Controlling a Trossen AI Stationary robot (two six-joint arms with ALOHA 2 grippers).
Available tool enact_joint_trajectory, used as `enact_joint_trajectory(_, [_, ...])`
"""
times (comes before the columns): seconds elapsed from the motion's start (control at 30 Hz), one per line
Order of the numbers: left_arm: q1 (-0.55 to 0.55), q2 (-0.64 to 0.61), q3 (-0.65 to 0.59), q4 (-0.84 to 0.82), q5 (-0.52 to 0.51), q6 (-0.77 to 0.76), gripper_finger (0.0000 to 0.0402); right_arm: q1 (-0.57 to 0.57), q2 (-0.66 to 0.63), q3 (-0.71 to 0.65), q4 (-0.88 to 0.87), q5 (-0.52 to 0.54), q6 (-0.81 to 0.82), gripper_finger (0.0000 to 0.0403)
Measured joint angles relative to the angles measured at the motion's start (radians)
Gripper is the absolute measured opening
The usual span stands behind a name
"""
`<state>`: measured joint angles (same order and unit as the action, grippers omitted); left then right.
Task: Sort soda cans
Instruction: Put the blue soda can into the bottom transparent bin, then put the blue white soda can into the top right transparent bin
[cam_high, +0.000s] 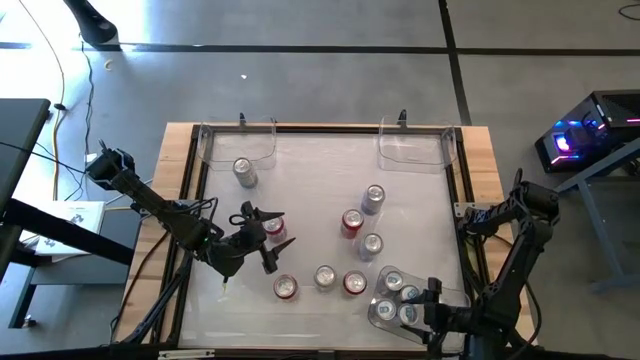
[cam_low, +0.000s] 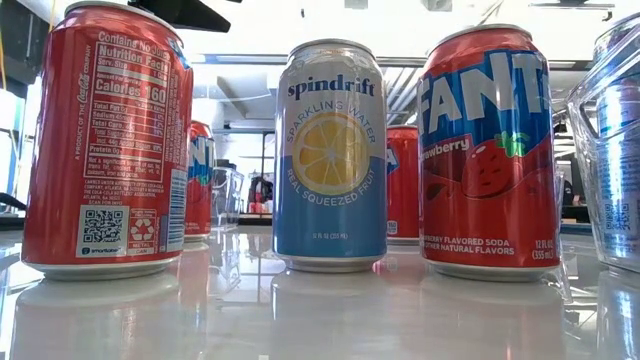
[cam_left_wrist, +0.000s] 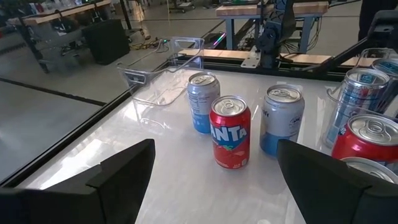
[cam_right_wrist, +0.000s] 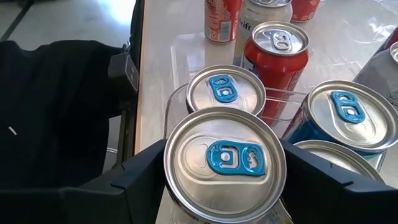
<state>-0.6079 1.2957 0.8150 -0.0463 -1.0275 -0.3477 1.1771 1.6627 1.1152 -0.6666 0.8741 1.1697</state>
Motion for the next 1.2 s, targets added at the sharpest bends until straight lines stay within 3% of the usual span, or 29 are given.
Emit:
enact_joint_trajectory(0.83, [0.0, 0.0, 0.0, 0.0, 0.0, 0.0, 0.0332, -0.019, 0.0, 0.0, -0.007, 0.017, 0.064, 0.0264])
enact_joint_trajectory(1.2, [0.0, 0.0, 0.0, 0.0, 0.0, 0.0, 0.0332, -0.026, 0.0, 0.0, 0.005, 0.004, 0.023, 0.0292])
